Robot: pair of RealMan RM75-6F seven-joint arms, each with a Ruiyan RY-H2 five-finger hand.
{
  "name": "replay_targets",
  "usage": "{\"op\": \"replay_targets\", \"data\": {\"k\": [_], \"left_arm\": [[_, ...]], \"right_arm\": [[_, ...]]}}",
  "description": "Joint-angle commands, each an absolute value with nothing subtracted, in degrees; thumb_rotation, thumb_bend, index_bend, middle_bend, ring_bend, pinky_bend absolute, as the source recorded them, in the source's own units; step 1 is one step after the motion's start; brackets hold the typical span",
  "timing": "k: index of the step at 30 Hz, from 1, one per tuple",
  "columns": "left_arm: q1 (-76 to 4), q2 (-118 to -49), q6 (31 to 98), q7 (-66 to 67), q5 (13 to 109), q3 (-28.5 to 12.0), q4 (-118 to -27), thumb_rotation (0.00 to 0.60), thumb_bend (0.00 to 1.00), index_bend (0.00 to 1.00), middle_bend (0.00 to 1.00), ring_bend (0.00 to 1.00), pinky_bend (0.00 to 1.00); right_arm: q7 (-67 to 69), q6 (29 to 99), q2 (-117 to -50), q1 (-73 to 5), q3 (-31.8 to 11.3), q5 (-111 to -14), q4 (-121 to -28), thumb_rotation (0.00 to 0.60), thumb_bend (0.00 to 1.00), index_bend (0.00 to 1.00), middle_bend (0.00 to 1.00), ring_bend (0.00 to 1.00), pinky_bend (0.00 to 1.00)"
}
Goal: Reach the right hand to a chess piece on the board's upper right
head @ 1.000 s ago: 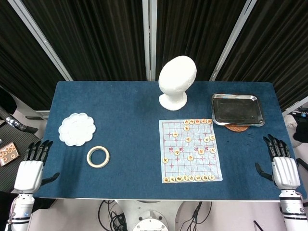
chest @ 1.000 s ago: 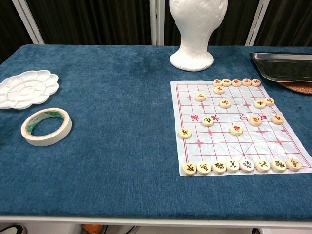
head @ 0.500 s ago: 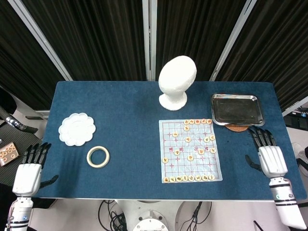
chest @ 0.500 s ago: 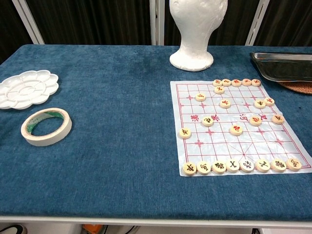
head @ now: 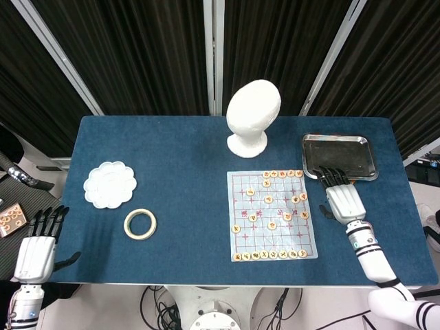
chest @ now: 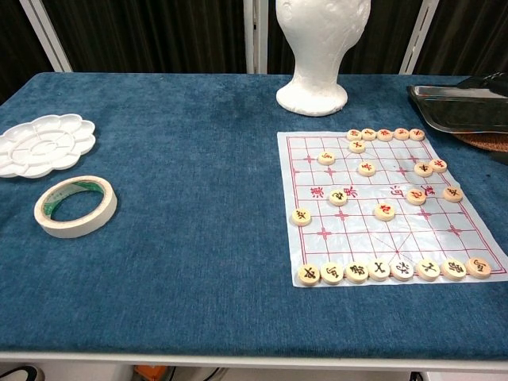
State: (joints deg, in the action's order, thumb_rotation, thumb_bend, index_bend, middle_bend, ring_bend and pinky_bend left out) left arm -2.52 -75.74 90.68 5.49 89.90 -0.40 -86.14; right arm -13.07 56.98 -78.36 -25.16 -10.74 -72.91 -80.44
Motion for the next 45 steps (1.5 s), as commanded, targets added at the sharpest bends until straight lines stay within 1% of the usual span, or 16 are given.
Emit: {"op": "replay_targets", "data": {"k": [1, 7, 11, 17, 23, 33, 45], "left_arm": [[-2.5, -75.7, 90.6, 4.9, 89.8, -0.4, -85.8, 0.600, 0.05, 0.02, 0.06, 0.00, 0.00], [-2.5, -76.0, 90.2, 4.1, 89.5, -0.5, -84.9, 0.600, 0.05, 0.02, 0.06, 0.00, 0.00], [-2.5, -76.0, 90.0, 4.0, 89.5, -0.6, -84.9, 0.600, 0.05, 0.02, 0.06, 0.00, 0.00], [-2.6, -75.9, 89.9, 4.1, 89.4, -0.6, -84.9, 0.600, 0.05, 0.02, 0.06, 0.00, 0.00], [-2.5, -76.0, 89.8, 4.2, 89.3, -0.7, -84.8, 0.600, 0.05, 0.02, 0.06, 0.00, 0.00], [-2.3, -76.1, 89.8, 3.4, 89.3, -0.6, -84.0, 0.600, 0.05, 0.02, 0.06, 0.00, 0.00], [-2.2, -76.0, 89.6, 2.4, 89.1, -0.7, -83.2, 0.600, 0.05, 0.02, 0.06, 0.00, 0.00]], "right_arm": [[-13.9, 55.1, -80.8, -27.1, -11.1, -71.1, -78.0, 0.600, 0.23, 0.10, 0.00, 0.00, 0.00], [-13.8, 53.8, -83.5, -28.9, -11.0, -70.0, -75.0, 0.600, 0.23, 0.15, 0.00, 0.00, 0.00], [-13.6, 53.4, -84.6, -29.6, -10.5, -69.8, -73.8, 0.600, 0.23, 0.20, 0.00, 0.00, 0.00], [-13.2, 52.4, -85.8, -30.4, -10.0, -69.1, -72.1, 0.600, 0.23, 0.24, 0.00, 0.00, 0.00], [-11.3, 52.8, -86.8, -31.0, -9.6, -70.1, -71.2, 0.600, 0.23, 0.32, 0.00, 0.00, 0.00], [-12.0, 52.3, -88.9, -31.9, -9.0, -69.1, -69.2, 0.600, 0.23, 0.35, 0.00, 0.00, 0.00], [-12.0, 51.3, -90.0, -32.8, -8.9, -68.1, -67.9, 0.600, 0.23, 0.42, 0.00, 0.00, 0.00]]}}
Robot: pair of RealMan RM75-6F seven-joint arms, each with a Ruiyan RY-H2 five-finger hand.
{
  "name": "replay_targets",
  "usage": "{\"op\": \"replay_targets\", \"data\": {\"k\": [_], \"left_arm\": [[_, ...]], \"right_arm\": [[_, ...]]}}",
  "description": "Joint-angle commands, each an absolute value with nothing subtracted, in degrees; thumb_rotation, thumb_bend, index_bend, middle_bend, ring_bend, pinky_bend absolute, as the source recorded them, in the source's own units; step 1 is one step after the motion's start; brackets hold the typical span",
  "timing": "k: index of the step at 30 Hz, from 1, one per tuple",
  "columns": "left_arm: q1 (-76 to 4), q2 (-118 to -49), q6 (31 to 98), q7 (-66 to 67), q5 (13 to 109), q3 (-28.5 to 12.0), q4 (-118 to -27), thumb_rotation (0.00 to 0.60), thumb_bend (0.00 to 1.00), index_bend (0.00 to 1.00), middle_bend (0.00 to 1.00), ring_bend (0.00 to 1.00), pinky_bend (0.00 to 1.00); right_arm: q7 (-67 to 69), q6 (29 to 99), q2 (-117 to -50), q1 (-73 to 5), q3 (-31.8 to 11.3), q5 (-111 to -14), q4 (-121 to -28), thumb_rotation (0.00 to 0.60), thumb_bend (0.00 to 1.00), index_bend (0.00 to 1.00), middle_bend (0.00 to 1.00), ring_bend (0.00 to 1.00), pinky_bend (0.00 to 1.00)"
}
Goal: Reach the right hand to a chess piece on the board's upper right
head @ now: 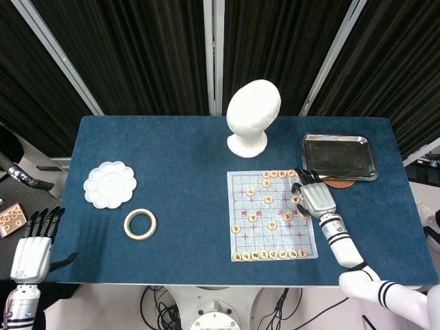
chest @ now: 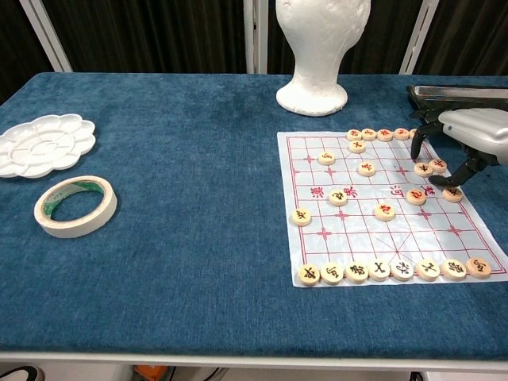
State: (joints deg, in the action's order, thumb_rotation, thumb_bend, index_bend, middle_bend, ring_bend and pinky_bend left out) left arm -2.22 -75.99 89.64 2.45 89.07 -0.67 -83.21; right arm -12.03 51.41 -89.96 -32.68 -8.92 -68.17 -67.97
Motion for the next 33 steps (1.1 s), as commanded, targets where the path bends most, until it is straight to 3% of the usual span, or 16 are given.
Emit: {"op": "replay_targets", "data": {"k": [1, 33], "left_arm": [[-2.2, -76.0, 89.7, 2.4, 89.0, -0.7, -83.2, 0.600, 0.05, 0.02, 0.06, 0.00, 0.00], [-1.7, -76.0, 90.2, 1.5, 88.9, -0.9, -82.5, 0.600, 0.05, 0.02, 0.06, 0.00, 0.00]], "right_arm": [[-12.0, 51.3, -90.1, -32.8, -8.9, -68.0, -67.8, 0.600, 0.24, 0.42, 0.00, 0.00, 0.00], [-9.2, 53.3, -88.5, -33.1, -9.4, -68.8, -69.8, 0.600, 0.24, 0.50, 0.00, 0.00, 0.00]]}}
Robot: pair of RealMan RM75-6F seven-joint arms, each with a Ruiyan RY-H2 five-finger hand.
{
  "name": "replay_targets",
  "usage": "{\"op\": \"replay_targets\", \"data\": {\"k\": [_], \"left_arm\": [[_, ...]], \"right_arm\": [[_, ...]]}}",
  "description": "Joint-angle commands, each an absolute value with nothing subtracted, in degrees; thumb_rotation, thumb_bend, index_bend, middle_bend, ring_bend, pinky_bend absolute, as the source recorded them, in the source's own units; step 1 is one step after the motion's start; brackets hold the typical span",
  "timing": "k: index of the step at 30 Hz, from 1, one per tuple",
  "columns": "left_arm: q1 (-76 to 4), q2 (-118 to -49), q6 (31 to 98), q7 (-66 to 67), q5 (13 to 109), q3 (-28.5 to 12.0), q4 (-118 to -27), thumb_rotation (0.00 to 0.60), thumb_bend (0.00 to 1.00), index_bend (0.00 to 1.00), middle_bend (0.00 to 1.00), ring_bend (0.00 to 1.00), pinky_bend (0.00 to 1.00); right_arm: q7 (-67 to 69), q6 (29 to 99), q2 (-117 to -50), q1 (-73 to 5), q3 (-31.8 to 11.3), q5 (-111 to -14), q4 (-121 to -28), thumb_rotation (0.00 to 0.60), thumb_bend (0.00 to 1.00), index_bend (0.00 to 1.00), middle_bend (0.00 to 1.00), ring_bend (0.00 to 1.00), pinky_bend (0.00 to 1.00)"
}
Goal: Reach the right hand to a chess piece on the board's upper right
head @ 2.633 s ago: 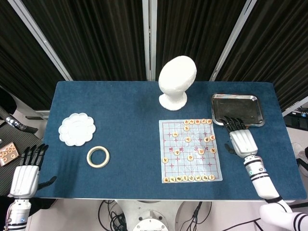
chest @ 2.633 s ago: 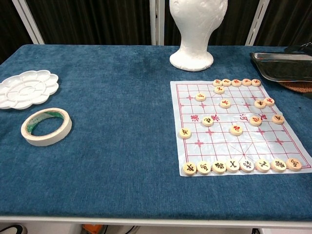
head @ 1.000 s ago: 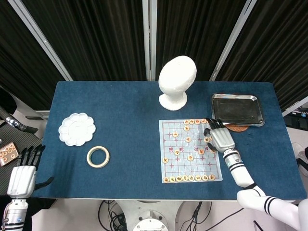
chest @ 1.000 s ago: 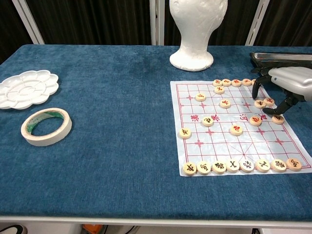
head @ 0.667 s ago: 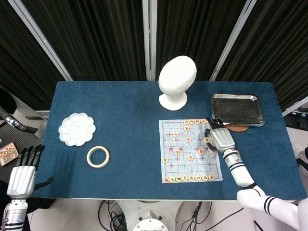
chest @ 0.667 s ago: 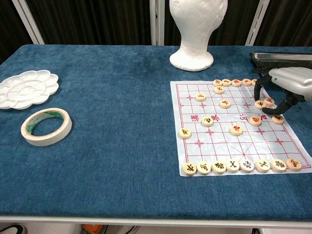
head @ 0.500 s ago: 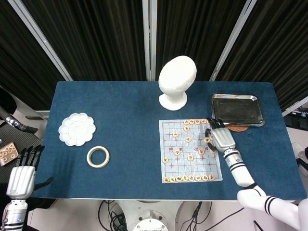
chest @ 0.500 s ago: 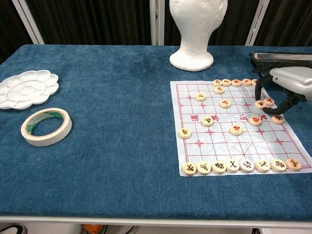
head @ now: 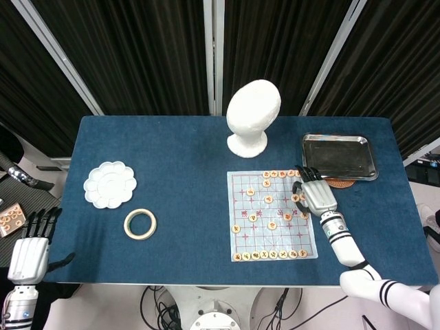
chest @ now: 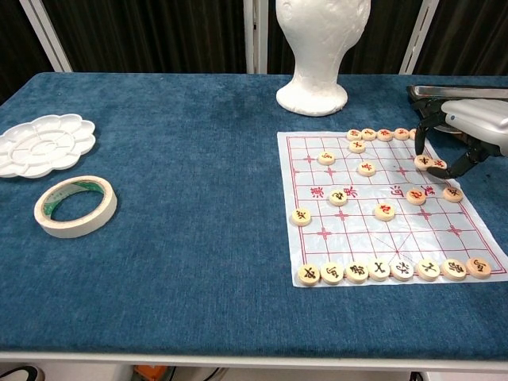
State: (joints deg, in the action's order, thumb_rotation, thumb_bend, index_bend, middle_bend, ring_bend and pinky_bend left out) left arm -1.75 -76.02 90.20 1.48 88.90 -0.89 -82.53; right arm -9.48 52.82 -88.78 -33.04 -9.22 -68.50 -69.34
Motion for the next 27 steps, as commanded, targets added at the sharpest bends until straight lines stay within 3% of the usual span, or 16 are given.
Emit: {"op": "replay_targets", "data": {"k": [1, 27], "left_arm": [[-1.7, -76.0, 90.2, 1.4, 88.9, -0.9, -82.5, 0.600, 0.05, 0.02, 0.06, 0.00, 0.00], [-1.4, -76.6, 89.9, -0.6, 88.2, -0.9, -80.6, 0.600, 0.05, 0.02, 0.06, 0.00, 0.00]], "right_arm": [[-9.0, 53.6, -88.3, -33.1, -9.5, -69.0, -70.2, 0.600, 0.24, 0.50, 0.00, 0.00, 0.00], [-13.0, 52.3, -90.2, -34.9, -8.9, -67.9, -70.0, 0.600, 0.24, 0.51, 0.00, 0.00, 0.00]]}}
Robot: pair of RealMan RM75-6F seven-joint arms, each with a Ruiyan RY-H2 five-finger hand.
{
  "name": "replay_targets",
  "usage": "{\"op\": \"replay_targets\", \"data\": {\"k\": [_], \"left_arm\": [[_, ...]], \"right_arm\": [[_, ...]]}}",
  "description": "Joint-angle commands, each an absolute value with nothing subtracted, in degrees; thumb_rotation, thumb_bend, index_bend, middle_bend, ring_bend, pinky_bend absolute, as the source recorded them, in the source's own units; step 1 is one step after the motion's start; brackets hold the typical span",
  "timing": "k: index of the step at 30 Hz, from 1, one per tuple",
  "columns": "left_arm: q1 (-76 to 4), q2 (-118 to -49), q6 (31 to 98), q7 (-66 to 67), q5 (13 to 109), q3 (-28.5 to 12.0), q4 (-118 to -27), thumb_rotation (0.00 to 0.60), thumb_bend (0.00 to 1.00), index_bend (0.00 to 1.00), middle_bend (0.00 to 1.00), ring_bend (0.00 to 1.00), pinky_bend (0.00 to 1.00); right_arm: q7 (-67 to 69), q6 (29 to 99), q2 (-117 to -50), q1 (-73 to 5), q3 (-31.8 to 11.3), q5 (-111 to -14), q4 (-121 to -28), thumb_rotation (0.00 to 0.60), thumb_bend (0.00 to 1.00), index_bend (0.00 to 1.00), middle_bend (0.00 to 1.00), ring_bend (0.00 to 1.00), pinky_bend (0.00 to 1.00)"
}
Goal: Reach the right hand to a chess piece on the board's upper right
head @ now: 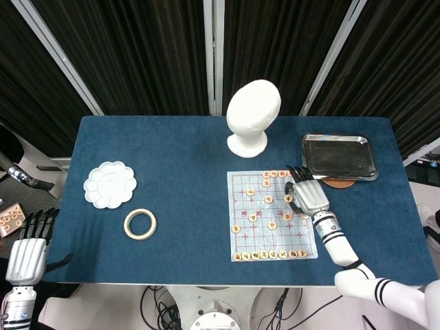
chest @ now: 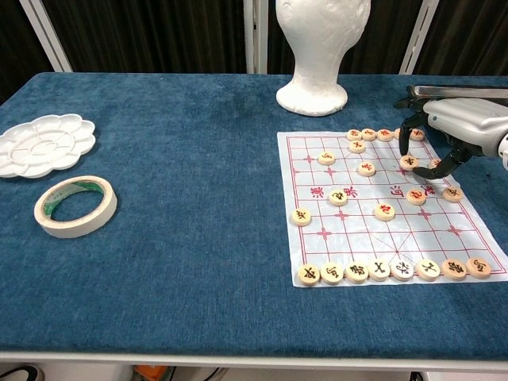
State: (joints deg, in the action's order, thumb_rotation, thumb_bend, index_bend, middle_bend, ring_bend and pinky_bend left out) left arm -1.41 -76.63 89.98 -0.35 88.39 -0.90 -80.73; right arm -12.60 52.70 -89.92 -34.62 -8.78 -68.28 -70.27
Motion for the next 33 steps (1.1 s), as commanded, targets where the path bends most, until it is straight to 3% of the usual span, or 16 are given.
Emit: {"op": "replay_targets", "data": {"k": [1, 13, 24, 27, 33], "left_arm": [[-1.3, -76.7, 89.8, -0.7, 88.2, -0.9, -80.6, 0.600, 0.05, 0.02, 0.06, 0.00, 0.00], [-1.2, -76.5, 89.9, -1.2, 88.1, -0.9, -80.1, 0.600, 0.05, 0.02, 0.06, 0.00, 0.00], [-1.1, -76.5, 89.9, -1.3, 88.1, -1.0, -80.2, 0.600, 0.05, 0.02, 0.06, 0.00, 0.00], [-1.0, -76.3, 90.3, -1.0, 88.2, -1.0, -80.4, 0.600, 0.05, 0.02, 0.06, 0.00, 0.00], [-1.0, -75.5, 90.6, 0.3, 88.4, -1.1, -81.7, 0.600, 0.06, 0.02, 0.06, 0.00, 0.00]], "right_arm": [[-13.1, 52.2, -90.3, -35.0, -8.9, -67.7, -69.8, 0.600, 0.24, 0.51, 0.00, 0.00, 0.00], [-13.3, 51.4, -91.6, -35.6, -8.8, -67.0, -68.5, 0.600, 0.24, 0.50, 0.00, 0.00, 0.00], [-11.9, 51.4, -90.7, -35.7, -8.7, -67.8, -69.3, 0.600, 0.22, 0.23, 0.00, 0.00, 0.00], [-10.6, 54.0, -88.9, -34.6, -8.6, -69.4, -71.3, 0.600, 0.22, 0.22, 0.00, 0.00, 0.00], [-8.2, 69.7, -79.5, -26.2, -6.5, -76.3, -81.6, 0.600, 0.22, 0.15, 0.00, 0.00, 0.00]]}}
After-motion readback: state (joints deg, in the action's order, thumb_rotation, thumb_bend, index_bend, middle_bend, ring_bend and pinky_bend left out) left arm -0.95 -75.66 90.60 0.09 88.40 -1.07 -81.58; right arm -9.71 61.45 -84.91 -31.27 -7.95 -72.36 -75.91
